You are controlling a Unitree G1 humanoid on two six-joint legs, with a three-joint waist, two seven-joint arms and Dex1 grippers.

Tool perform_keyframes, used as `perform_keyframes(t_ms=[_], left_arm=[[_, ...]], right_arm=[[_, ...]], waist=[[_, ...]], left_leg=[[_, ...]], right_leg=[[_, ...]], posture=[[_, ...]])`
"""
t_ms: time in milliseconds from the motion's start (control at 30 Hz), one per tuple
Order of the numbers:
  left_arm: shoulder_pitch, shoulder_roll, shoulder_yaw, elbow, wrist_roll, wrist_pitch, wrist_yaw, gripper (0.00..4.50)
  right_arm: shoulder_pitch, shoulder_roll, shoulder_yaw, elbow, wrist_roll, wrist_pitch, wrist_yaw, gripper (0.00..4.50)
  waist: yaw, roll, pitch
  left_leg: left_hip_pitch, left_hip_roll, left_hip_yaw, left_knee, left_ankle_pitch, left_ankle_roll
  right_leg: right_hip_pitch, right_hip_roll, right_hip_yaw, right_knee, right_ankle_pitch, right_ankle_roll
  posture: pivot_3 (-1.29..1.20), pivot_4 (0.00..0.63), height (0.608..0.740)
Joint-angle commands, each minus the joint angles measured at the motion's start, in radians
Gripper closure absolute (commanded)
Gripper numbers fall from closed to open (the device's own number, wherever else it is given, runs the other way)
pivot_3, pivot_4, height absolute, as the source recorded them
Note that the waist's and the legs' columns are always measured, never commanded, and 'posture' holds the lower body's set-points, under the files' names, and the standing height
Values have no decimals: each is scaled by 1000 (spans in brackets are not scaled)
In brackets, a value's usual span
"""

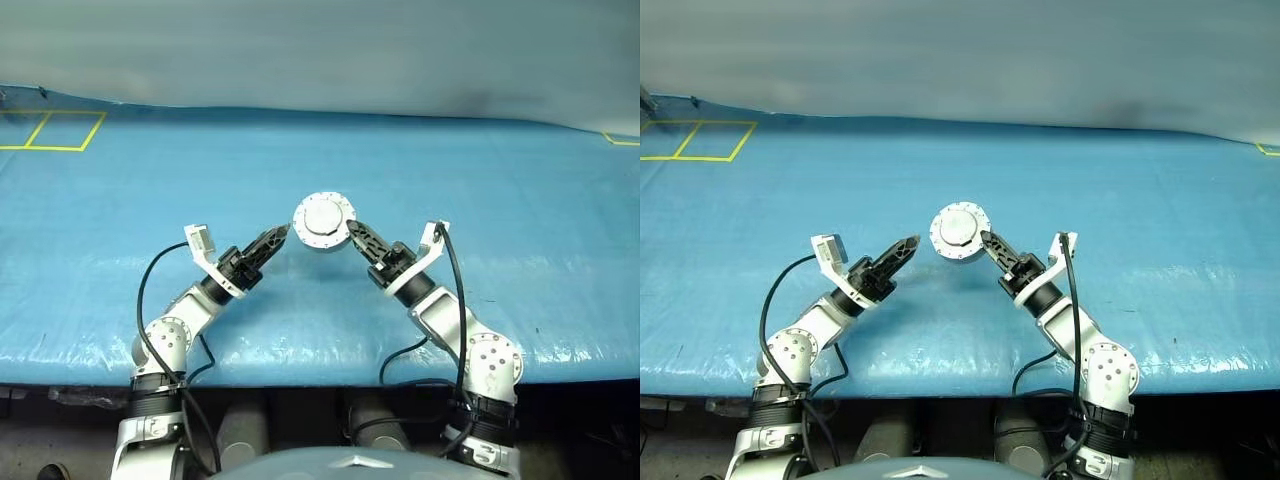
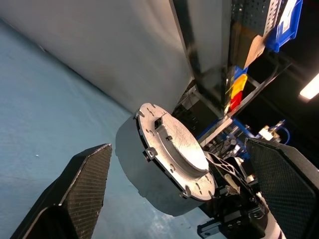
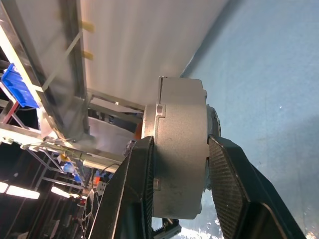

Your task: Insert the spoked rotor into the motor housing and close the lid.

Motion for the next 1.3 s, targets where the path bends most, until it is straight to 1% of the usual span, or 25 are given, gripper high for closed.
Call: perform_keyframes(t_ms=[33,267,367,467,700,833,933,1033,1067,1100,1300], left_arm=[[-19,-14,12,-19,-109,102,38,27],[-35,-62,7,21,-148,147,67,27],[-55,-79,-3,39,-142,151,66,27],[-78,-88,-10,66,-124,146,58,27],[-101,-122,17,82,-138,124,59,27],[-103,-139,24,82,-110,75,63,27],[-102,-139,25,80,-114,74,42,612],[-100,-137,18,79,-109,85,50,1601],[-101,-137,18,80,-110,90,52,1857],[-101,-135,16,80,-113,95,48,1940],[-98,-126,1,67,-107,108,20,1940]], right_arm=[[-38,-2,17,-77,73,-38,13,3234],[-32,-14,69,-145,117,-46,6,3234],[-23,-29,99,-154,115,-45,7,3234],[-16,-41,127,-157,116,-51,11,3234],[-5,-61,162,-159,114,-68,14,3234],[-3,-67,171,-157,113,-78,14,3234],[0,-71,178,-154,109,-83,16,3234],[0,-74,185,-151,107,-88,20,3234],[0,-75,187,-149,105,-89,22,3234],[0,-77,189,-148,103,-91,24,3234],[0,-84,200,-134,92,-98,38,3234]], waist=[[-1,0,0],[-2,0,0],[-2,0,0],[-1,0,0],[-1,0,0],[-1,0,0],[-1,0,0],[0,0,0],[1,0,0],[1,0,0],[0,0,0]], left_leg=[[0,0,0,0,0,0],[0,0,0,0,0,0],[0,0,0,0,0,0],[0,-1,0,1,0,0],[0,-1,0,2,0,0],[0,-1,0,2,0,0],[0,-1,0,2,0,0],[0,-1,0,2,0,0],[-1,-1,0,2,0,0],[-1,-1,0,2,0,0],[0,-1,-1,2,0,0]], right_leg=[[0,0,0,0,0,0],[0,0,0,0,0,0],[0,0,0,0,0,0],[1,0,0,0,0,-1],[1,0,0,0,0,-1],[1,0,0,0,1,-2],[1,0,0,0,1,-2],[1,0,0,0,1,-3],[1,0,0,0,1,-2],[1,0,0,0,1,-2],[1,0,0,0,1,-2]], posture=[[0,150,740],[0,150,740],[0,150,740],[0,150,740],[0,150,740],[0,150,740],[0,150,740],[0,150,740],[0,150,740],[0,150,740],[0,150,740]])
